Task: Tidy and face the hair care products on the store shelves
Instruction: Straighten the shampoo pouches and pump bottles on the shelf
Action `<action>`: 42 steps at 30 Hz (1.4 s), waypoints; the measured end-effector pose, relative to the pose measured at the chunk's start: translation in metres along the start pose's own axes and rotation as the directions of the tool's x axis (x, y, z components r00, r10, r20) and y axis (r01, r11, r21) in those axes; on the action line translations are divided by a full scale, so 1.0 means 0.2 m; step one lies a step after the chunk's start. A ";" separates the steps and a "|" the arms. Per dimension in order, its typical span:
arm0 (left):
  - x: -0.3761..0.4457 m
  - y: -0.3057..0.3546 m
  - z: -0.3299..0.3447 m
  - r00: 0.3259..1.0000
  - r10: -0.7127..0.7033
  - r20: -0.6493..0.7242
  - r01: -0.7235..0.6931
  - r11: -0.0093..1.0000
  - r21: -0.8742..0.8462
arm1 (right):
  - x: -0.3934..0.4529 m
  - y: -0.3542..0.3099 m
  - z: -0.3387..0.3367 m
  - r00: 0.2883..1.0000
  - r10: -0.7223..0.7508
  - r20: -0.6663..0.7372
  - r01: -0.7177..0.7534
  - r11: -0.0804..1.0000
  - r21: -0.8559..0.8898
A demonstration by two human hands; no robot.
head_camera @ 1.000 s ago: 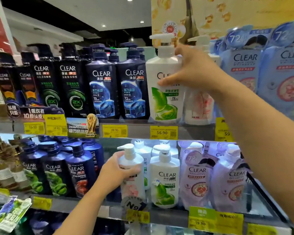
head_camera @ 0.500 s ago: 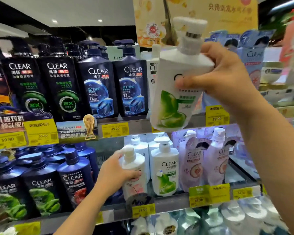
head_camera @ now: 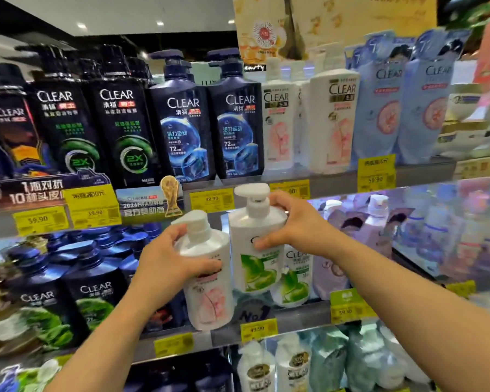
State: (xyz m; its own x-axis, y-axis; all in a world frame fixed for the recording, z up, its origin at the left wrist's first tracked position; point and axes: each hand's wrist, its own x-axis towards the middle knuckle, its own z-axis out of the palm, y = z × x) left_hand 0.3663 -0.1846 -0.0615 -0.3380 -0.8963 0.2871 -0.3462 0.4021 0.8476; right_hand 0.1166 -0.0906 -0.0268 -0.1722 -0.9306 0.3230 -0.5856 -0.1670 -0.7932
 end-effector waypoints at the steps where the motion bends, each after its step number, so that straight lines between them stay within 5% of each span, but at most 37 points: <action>1: -0.01 -0.01 -0.01 1.000 0.001 -0.002 -0.001 1.000 0.010 | 0.01 0.03 0.04 1.000 0.018 0.007 -0.018 1.000 -0.021; 15: -0.06 -0.07 -0.05 0.999 -0.010 0.032 0.008 0.997 0.074 | -0.01 0.17 0.31 0.991 0.116 0.070 -0.090 0.951 -0.295; 33: -0.09 0.08 -0.03 0.992 0.051 0.117 -0.046 0.998 -0.046 | 0.04 0.15 0.24 0.975 0.190 0.116 -0.103 0.846 -0.524; 38: -0.11 0.34 -0.02 0.973 0.185 0.135 -0.167 0.976 -0.137 | -0.05 0.05 0.07 0.981 0.187 -0.051 -0.194 0.964 -0.182; 42: -0.09 0.63 -0.01 0.942 0.317 0.112 -0.283 0.927 -0.247 | -0.16 -0.16 -0.17 0.975 0.074 -0.209 -0.044 0.988 0.145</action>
State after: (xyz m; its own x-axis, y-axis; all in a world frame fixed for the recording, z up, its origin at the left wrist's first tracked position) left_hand 0.3311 -0.1178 0.0414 -0.5265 -0.6954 0.4892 -0.0090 0.5800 0.8146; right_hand 0.1134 -0.0438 0.0057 -0.3770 -0.8516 0.3641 -0.4562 -0.1714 -0.8732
